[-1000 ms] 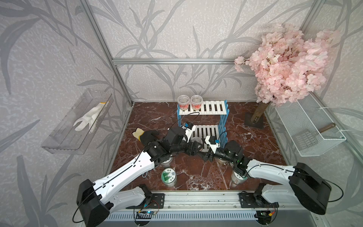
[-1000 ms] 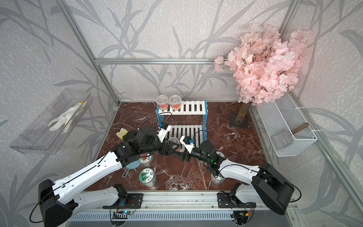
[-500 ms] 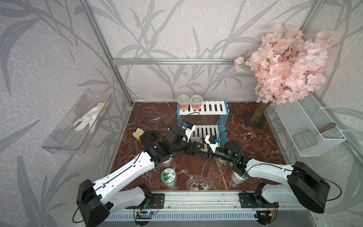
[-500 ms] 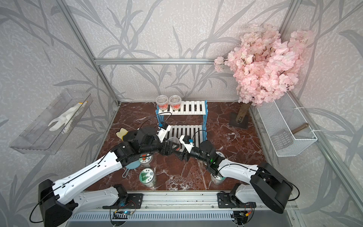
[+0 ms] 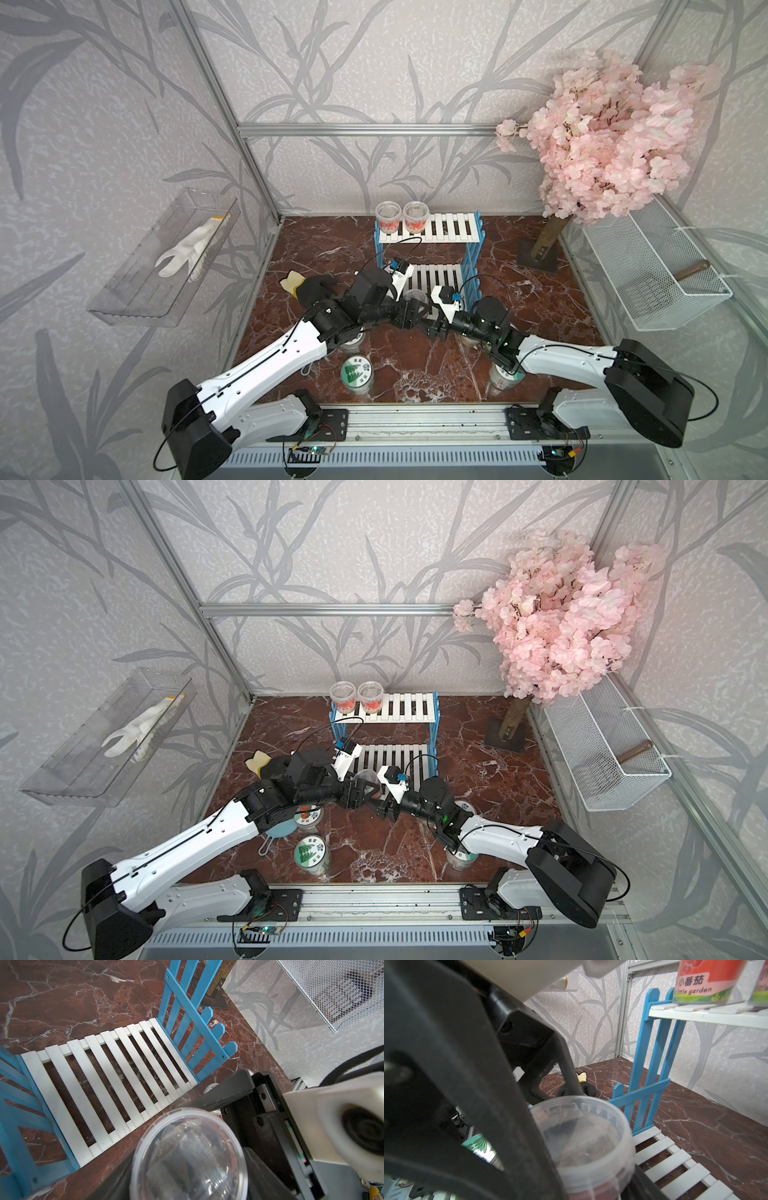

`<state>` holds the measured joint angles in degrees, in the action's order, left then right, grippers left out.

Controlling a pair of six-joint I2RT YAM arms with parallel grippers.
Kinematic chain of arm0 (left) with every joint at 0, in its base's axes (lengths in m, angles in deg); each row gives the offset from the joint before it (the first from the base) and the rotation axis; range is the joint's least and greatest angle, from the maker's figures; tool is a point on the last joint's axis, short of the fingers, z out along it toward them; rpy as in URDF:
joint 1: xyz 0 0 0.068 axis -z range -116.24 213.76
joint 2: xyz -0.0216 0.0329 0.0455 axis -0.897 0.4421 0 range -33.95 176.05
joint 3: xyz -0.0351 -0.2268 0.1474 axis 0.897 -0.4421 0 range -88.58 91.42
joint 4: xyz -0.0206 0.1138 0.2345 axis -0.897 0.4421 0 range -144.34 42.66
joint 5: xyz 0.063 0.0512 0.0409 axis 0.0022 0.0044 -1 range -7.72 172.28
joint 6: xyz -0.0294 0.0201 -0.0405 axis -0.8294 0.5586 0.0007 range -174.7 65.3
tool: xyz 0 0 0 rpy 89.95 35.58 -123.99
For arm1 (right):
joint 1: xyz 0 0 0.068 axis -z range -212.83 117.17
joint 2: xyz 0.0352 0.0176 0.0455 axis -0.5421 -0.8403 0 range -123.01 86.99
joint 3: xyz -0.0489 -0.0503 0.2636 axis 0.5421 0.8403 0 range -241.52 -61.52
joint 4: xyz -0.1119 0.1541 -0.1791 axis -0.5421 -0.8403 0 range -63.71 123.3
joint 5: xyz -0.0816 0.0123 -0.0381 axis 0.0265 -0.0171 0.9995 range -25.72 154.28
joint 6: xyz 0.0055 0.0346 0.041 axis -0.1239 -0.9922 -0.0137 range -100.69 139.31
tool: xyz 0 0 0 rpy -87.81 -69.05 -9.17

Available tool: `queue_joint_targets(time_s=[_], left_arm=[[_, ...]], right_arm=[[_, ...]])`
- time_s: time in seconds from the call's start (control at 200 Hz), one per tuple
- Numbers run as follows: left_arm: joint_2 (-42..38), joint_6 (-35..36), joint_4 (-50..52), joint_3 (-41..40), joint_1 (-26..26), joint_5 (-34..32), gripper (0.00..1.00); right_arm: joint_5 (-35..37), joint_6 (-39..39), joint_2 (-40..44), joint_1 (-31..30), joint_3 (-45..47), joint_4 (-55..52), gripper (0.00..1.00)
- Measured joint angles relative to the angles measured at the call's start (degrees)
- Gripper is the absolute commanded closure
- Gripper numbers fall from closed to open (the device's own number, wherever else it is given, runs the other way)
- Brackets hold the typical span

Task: Place the seed container on the shelf
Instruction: Pick up the seed jar at the center of the board.

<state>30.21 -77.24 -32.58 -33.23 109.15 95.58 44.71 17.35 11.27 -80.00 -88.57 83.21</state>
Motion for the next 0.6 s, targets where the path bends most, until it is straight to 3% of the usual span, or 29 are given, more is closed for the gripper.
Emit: queue_joint_targets(time_s=[0.6], left_arm=[[0.98, -0.02, 0.13, 1.29, 0.00, 1.60, 0.10]], right_arm=[[1.36, -1.77, 0.20, -0.02, 0.59, 1.20, 0.35]])
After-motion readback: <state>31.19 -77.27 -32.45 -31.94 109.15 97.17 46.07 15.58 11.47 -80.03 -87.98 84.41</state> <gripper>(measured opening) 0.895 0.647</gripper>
